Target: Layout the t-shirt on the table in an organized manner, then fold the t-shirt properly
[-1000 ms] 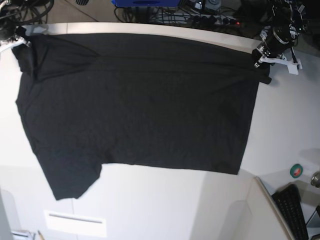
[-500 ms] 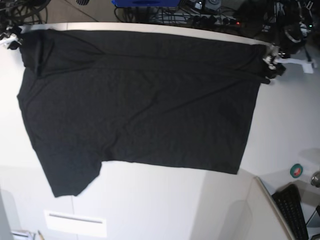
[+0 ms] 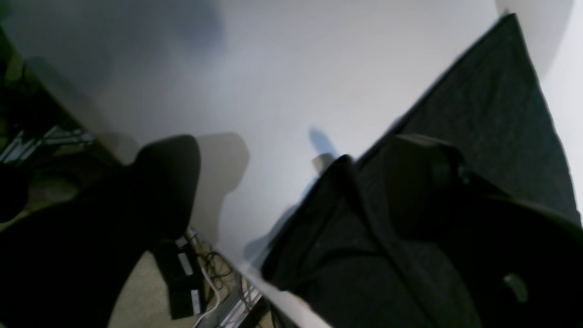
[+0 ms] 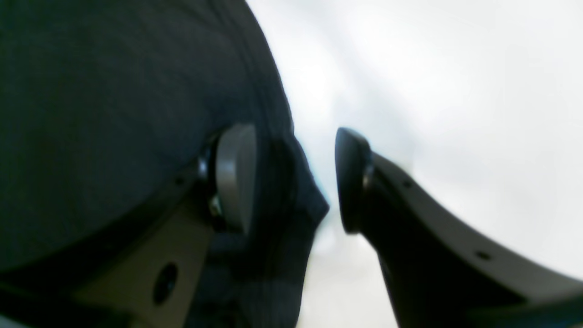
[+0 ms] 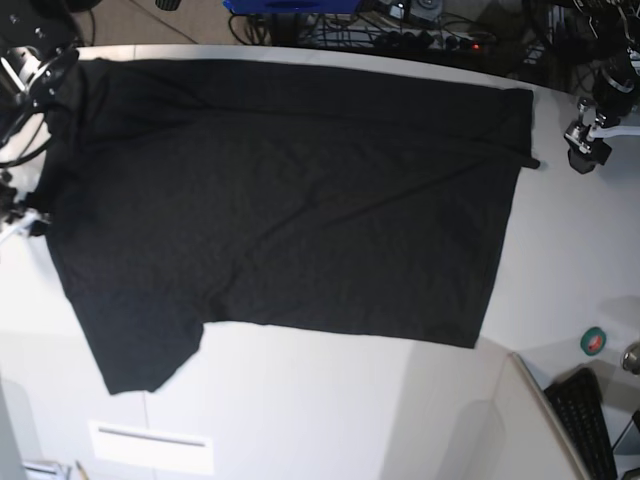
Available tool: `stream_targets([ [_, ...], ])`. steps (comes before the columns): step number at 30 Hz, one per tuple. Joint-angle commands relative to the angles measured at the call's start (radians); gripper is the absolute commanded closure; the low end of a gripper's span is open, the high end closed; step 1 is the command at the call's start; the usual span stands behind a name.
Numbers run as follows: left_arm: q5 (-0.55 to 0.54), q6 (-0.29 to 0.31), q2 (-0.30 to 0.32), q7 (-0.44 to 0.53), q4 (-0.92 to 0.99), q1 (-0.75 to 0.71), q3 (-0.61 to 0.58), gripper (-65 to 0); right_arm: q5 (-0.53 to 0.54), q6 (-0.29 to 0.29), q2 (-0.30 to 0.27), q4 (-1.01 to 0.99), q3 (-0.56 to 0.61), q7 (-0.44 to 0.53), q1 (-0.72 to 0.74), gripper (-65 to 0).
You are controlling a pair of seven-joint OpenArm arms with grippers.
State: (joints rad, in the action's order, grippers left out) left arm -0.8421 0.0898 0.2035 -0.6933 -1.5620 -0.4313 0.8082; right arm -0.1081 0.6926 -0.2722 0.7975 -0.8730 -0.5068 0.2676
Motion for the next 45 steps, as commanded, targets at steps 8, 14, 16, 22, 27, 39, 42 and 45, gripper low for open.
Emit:
stream_targets([
  [8,-0.012,0.009,0.018,0.016,-0.015,-0.005,0.015,-60.1,-0.008,-0.115,-0.077,-0.31,0.027,0.262,0.083,-27.2],
  [14,-0.012,0.009,0.015,0.016,-0.015,-0.004,0.007,-60.1,-0.009,-0.115,-0.077,-0.289,0.027,0.253,0.057,0.0],
  [16,-0.012,0.009,0.015,0.016,-0.015,-0.004,0.007,-60.1,-0.009,-0.115,-0.069,-0.232,0.024,0.251,0.046,0.0],
  [22,-0.012,0.009,0.017,0.016,-0.015,-0.004,0.007,-60.1,-0.006,-0.113,0.041,0.176,0.025,0.136,-0.084,0.0],
  [27,-0.012,0.009,0.015,0.016,-0.015,-0.004,0.006,-60.1,-0.006,-0.112,0.141,0.552,0.027,-0.158,-0.186,0.0],
  [39,-0.012,0.009,0.012,0.017,-0.022,-0.002,0.006,-60.1,0.012,-0.112,0.291,0.844,0.025,-0.473,-0.275,-24.9],
  [42,-0.012,0.009,0.014,0.017,-0.022,-0.002,0.006,-60.1,0.106,-0.112,0.265,0.851,0.025,-0.453,-0.259,-44.1],
  [45,-0.012,0.009,0.014,0.017,-0.019,-0.002,0.006,-60.1,0.156,-0.113,0.201,0.756,0.025,-0.389,-0.187,-46.7],
])
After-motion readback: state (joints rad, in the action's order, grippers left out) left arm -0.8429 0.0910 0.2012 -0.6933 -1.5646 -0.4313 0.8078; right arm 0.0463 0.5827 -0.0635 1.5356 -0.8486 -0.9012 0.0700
